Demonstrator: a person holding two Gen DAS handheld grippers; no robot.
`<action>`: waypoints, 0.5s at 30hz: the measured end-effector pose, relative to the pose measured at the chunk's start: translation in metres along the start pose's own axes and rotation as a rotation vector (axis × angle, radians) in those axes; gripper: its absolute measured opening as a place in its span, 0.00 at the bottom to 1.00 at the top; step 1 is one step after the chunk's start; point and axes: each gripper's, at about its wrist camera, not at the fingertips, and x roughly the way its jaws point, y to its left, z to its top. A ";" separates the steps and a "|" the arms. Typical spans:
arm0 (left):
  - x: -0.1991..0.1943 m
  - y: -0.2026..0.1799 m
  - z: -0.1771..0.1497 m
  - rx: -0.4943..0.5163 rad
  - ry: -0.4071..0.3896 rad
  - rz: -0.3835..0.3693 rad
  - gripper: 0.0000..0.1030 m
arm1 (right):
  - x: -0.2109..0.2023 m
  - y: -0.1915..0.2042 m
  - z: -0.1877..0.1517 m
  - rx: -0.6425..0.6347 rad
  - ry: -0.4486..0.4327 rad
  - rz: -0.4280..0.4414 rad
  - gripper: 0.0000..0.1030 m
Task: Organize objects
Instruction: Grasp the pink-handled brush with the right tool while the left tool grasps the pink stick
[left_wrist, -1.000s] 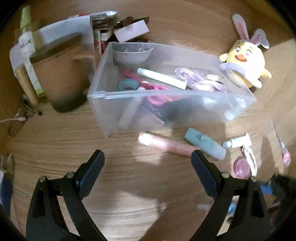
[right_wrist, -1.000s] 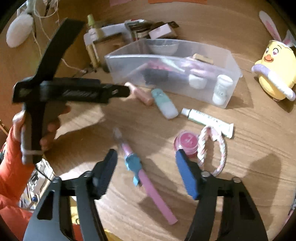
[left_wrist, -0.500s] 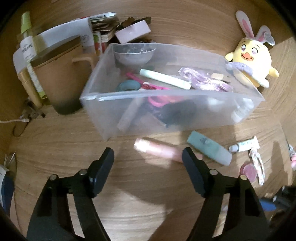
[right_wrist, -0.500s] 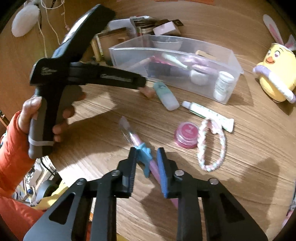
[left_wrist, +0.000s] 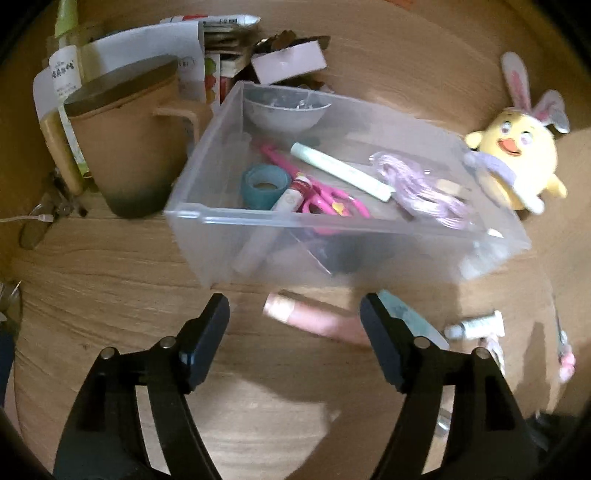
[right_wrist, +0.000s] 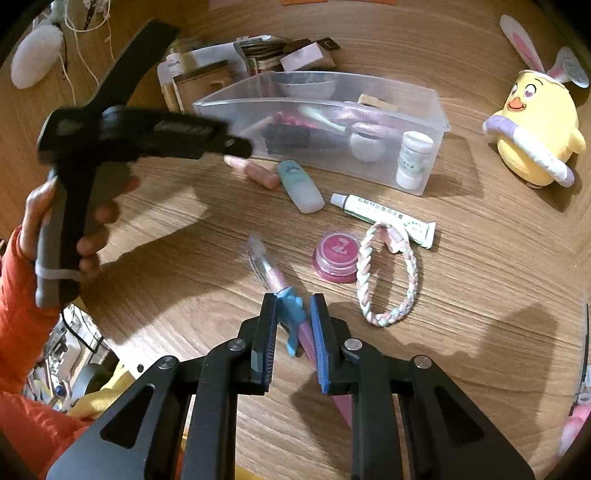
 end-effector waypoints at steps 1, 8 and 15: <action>0.004 -0.001 0.001 0.004 0.008 0.005 0.71 | 0.001 0.000 0.000 0.000 0.002 0.002 0.16; -0.004 0.003 -0.019 0.105 0.015 0.052 0.49 | 0.003 0.003 0.000 -0.023 -0.007 0.003 0.16; -0.018 0.014 -0.032 0.160 -0.010 0.044 0.21 | 0.006 0.004 0.002 -0.006 -0.031 0.004 0.16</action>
